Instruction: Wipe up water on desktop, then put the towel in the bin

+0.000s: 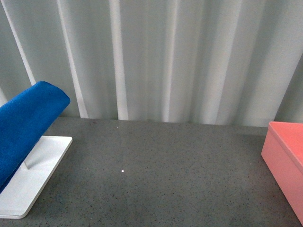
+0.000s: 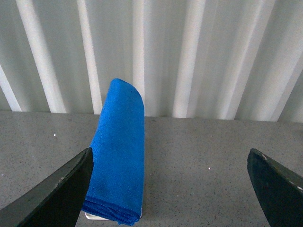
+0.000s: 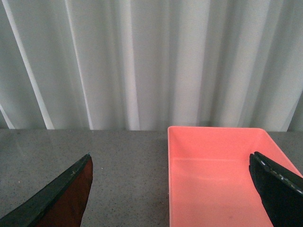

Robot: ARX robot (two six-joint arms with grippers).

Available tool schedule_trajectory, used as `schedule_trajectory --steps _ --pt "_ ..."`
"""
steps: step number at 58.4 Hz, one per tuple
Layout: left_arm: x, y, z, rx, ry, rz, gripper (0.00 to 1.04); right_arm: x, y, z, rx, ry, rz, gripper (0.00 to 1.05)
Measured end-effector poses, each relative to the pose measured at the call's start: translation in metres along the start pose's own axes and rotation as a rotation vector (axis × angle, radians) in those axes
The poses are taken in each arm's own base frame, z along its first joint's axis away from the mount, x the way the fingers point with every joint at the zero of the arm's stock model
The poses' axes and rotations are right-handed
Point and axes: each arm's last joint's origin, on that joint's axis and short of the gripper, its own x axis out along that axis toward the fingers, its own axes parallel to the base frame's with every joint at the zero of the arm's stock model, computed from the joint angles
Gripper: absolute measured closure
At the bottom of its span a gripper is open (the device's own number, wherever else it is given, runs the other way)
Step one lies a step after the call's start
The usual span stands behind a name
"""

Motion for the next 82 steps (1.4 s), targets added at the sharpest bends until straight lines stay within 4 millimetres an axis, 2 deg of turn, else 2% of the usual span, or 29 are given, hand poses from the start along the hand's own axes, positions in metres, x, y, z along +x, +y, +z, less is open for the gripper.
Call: schedule_trajectory --steps 67,71,73,76,82 --pt "0.0 0.0 0.0 0.0 0.0 0.0 0.07 0.0 0.0 0.0 0.0 0.0 0.0 0.07" --pt "0.001 0.0 -0.002 -0.077 0.137 -0.001 0.07 0.0 0.0 0.0 0.0 0.0 0.0 0.07" --pt "0.004 0.0 -0.002 -0.156 0.272 -0.011 0.07 0.0 0.0 0.0 0.0 0.0 0.0 0.07" --pt "0.018 0.003 0.001 -0.248 0.372 -0.02 0.07 0.0 0.0 0.0 0.0 0.0 0.0 0.07" --pt "0.049 0.016 0.03 -0.244 0.326 -0.088 0.07 0.0 0.0 0.0 0.0 0.0 0.0 0.07"
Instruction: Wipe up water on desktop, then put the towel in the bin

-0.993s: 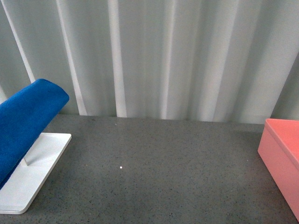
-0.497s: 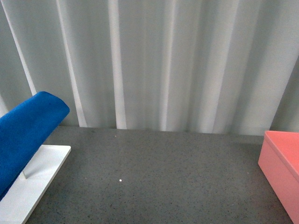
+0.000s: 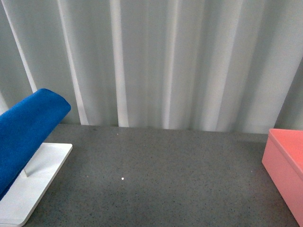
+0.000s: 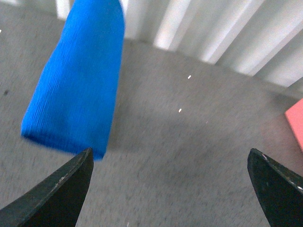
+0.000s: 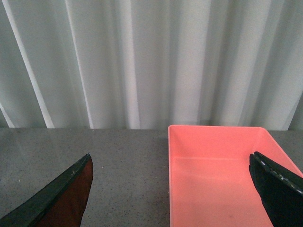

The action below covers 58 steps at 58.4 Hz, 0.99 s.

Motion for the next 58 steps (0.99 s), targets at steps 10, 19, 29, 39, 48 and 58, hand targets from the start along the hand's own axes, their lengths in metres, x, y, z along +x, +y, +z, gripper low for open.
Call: schedule_trajectory --steps 10,19,29,39,48,58 --pt "0.068 0.025 0.082 0.178 0.041 0.076 0.07 0.0 0.0 0.0 0.0 0.0 0.0 0.07" --pt "0.137 0.048 0.101 0.258 0.214 0.104 0.07 0.0 0.0 0.0 0.0 0.0 0.0 0.07" --pt "0.187 0.066 0.116 0.297 0.323 0.143 0.07 0.0 0.0 0.0 0.0 0.0 0.0 0.07" --pt "0.217 0.073 0.118 0.341 0.383 0.08 0.07 0.0 0.0 0.0 0.0 0.0 0.0 0.07" --pt "0.236 0.075 0.109 0.385 0.428 0.087 0.07 0.0 0.0 0.0 0.0 0.0 0.0 0.07" --pt "0.249 0.074 0.092 0.422 0.464 0.091 0.07 0.0 0.0 0.0 0.0 0.0 0.0 0.07"
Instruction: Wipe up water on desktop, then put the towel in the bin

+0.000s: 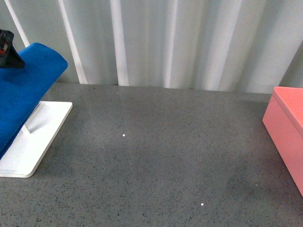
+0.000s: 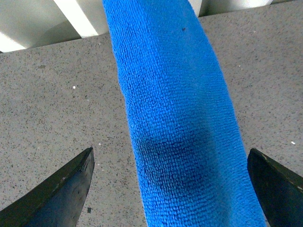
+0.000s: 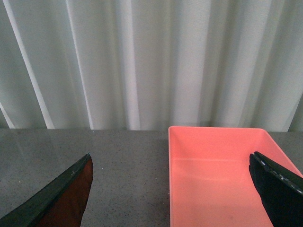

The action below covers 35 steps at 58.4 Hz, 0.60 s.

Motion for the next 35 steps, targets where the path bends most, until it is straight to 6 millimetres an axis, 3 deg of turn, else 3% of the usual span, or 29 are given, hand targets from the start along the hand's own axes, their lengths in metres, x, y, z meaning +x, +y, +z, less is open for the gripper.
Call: schedule_trajectory --steps 27,35 --pt "0.022 -0.01 -0.006 0.025 0.012 0.042 0.07 0.0 0.0 0.0 0.0 0.0 0.0 0.07" --pt "0.023 -0.011 -0.004 -0.006 -0.025 0.049 0.28 0.0 0.0 0.0 0.0 0.0 0.0 0.07"
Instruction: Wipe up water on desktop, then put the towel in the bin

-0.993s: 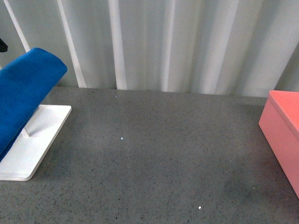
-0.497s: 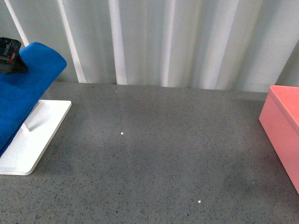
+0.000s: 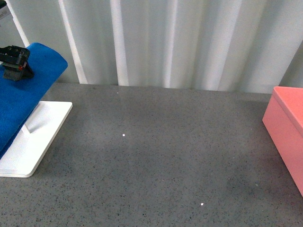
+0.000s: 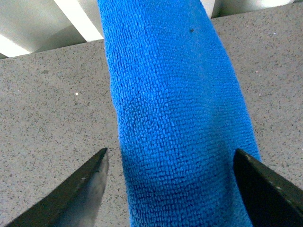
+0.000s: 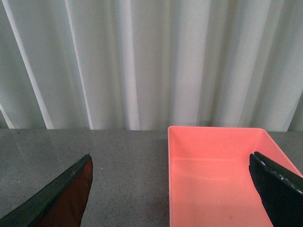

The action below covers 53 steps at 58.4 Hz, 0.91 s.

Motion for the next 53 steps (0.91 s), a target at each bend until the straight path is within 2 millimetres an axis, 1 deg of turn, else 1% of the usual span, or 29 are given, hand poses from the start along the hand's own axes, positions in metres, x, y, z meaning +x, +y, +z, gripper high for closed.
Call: schedule_trajectory --steps 2,9,13,14,16,25,31,40,43,49,53 --pt "0.0 -0.001 -0.001 -0.008 -0.004 0.0 0.36 0.0 0.0 0.0 0.0 0.0 0.0 0.07" --pt "-0.001 -0.004 -0.004 -0.023 0.008 -0.002 0.53 0.0 0.0 0.0 0.0 0.0 0.0 0.07" --pt "-0.002 -0.006 -0.008 -0.022 0.013 -0.005 0.68 0.0 0.0 0.0 0.0 0.0 0.0 0.07" --pt "-0.002 -0.006 -0.008 -0.022 0.013 -0.003 0.69 0.0 0.0 0.0 0.0 0.0 0.0 0.07" --pt "-0.003 -0.007 -0.009 -0.021 0.011 -0.001 0.76 0.0 0.0 0.0 0.0 0.0 0.0 0.07" --pt "-0.009 -0.008 -0.006 -0.028 -0.019 -0.003 0.98 0.0 0.0 0.0 0.0 0.0 0.0 0.07" --pt "-0.02 -0.008 0.0 -0.044 -0.06 -0.021 1.0 0.0 0.0 0.0 0.0 0.0 0.0 0.07" --pt "-0.054 -0.007 0.015 -0.058 -0.156 -0.058 1.0 0.0 0.0 0.0 0.0 0.0 0.0 0.07" --pt "-0.063 -0.008 0.017 -0.061 -0.175 -0.073 1.0 0.0 0.0 0.0 0.0 0.0 0.0 0.07" --pt "-0.085 -0.013 0.02 -0.087 -0.238 -0.141 1.0 0.0 0.0 0.0 0.0 0.0 0.0 0.07" --pt "-0.105 -0.019 0.022 -0.116 -0.29 -0.209 1.0 0.0 0.0 0.0 0.0 0.0 0.0 0.07"
